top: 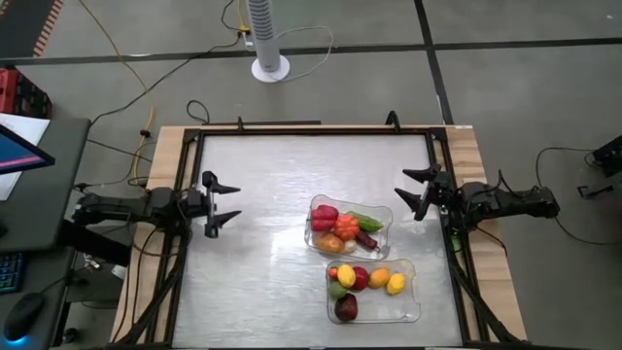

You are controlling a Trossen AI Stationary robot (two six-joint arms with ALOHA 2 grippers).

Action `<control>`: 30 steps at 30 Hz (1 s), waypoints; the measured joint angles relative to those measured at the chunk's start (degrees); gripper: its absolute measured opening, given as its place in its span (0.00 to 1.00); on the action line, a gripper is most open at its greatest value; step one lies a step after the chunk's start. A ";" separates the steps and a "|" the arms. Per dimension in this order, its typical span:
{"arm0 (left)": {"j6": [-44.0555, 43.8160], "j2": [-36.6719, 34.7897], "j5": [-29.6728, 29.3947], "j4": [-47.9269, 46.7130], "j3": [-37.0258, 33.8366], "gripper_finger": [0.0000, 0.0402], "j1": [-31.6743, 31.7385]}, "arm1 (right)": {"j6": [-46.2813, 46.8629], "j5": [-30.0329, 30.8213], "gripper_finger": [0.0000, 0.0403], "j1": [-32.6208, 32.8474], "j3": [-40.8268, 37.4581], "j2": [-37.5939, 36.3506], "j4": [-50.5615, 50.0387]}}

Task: Sort produce into baskets
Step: Return to Home Position

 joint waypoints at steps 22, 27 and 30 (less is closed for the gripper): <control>-9.66 1.50 -2.13 -3.57 0.07 0.69 0.01 | 0.02 -0.04 0.94 0.00 0.02 0.00 -4.03; -9.66 1.50 -2.12 -3.57 0.07 0.69 0.01 | 0.02 -0.04 0.94 0.00 0.02 0.00 -4.03; -9.62 1.50 -2.11 -3.57 0.07 0.69 0.01 | 0.02 -0.07 0.94 0.00 0.02 0.00 -4.00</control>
